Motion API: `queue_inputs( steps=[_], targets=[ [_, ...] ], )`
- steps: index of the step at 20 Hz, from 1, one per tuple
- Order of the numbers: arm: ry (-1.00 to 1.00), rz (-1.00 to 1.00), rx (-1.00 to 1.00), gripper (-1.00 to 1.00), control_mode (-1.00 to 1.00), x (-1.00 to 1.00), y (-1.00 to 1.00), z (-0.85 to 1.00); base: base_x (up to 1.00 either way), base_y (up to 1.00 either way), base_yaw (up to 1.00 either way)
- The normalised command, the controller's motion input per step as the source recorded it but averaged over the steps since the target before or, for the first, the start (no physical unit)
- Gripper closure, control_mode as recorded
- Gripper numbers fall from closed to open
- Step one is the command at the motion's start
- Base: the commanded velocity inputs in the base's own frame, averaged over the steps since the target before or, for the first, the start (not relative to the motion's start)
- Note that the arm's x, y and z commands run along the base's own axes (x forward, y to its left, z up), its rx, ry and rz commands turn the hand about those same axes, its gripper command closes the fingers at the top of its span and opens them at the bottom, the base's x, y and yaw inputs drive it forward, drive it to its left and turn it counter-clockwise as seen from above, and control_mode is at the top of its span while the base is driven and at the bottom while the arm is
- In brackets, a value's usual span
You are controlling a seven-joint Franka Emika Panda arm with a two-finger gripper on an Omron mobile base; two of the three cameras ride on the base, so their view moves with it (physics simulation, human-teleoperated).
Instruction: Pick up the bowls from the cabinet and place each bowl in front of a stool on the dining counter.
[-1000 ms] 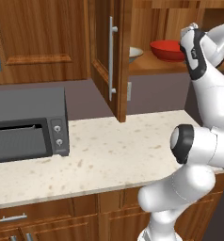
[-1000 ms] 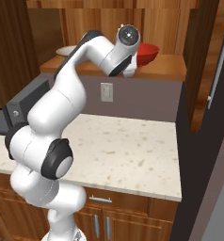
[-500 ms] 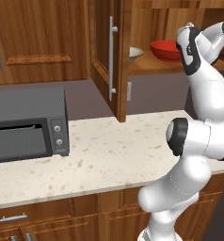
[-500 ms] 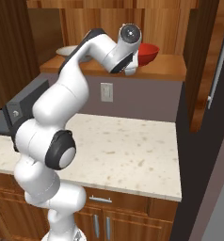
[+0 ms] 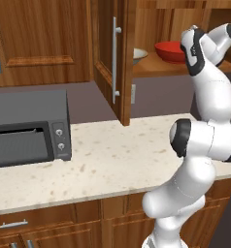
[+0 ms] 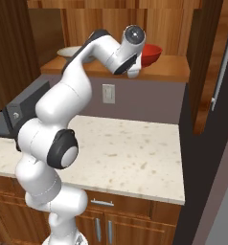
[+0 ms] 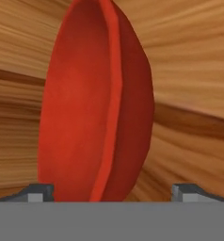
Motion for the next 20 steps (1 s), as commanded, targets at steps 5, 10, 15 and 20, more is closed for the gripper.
queue_inputs(
  steps=[5,10,15,20],
  targets=[
    [0.04,0.01,0.01,-1.00,-1.00,0.15,0.00,-0.08,0.00,0.00,0.00],
    [0.02,0.01,0.01,-1.00,-1.00,0.26,-0.01,-0.01,0.00,0.00,0.00],
    [0.02,0.00,0.00,-1.00,-1.00,0.23,0.00,0.00,0.00,0.00,0.00],
    [0.01,0.00,0.00,1.00,-1.00,0.01,0.00,0.00,0.00,0.00,0.00]
  ],
)
